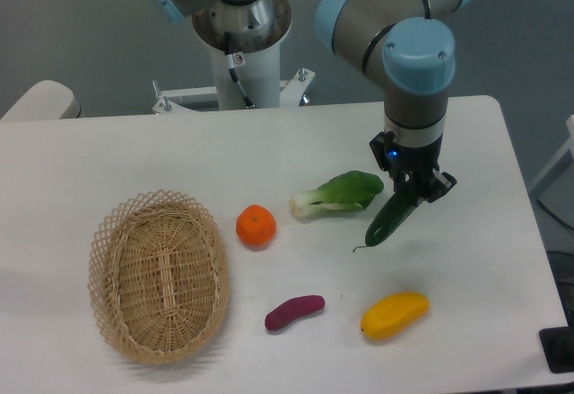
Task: Place the cucumber on the table
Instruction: 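Hold the green cucumber in the gripper above the bok choy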
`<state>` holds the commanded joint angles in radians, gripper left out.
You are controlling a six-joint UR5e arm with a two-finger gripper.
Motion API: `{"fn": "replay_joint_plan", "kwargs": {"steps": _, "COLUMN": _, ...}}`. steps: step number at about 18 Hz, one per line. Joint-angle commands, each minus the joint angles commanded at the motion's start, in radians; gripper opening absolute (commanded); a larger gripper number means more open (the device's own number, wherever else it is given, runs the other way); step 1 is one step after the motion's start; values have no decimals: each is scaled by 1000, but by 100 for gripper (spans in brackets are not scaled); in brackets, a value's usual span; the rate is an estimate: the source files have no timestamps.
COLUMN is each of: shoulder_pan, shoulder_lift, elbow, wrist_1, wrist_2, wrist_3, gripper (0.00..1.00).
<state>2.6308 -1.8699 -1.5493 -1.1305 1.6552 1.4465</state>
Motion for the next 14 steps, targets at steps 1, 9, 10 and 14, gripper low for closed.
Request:
{"fn": "replay_joint_plan", "kwargs": {"steps": 1, "shoulder_pan": 0, "shoulder_lift": 0, "elbow": -5, "wrist_1": 2, "wrist_2": 0, "wrist_3": 0, "gripper": 40}}
{"fn": "replay_joint_plan", "kwargs": {"steps": 9, "shoulder_pan": -11, "shoulder_lift": -9, "elbow": -20, "wrist_1": 8, "wrist_2": 5, "wrist_3": -5, "gripper": 40}}
{"fn": "replay_joint_plan", "kwargs": {"steps": 10, "shoulder_pan": -12, "shoulder_lift": -12, "elbow": -24, "wrist_1": 8, "wrist_2": 5, "wrist_3": -6, "gripper": 40}}
{"fn": "replay_joint_plan", "kwargs": {"steps": 14, "shoulder_pan": -21, "shoulder_lift": -14, "elbow": -60, "wrist_1": 18, "wrist_2": 6, "wrist_3": -18, "gripper": 40}}
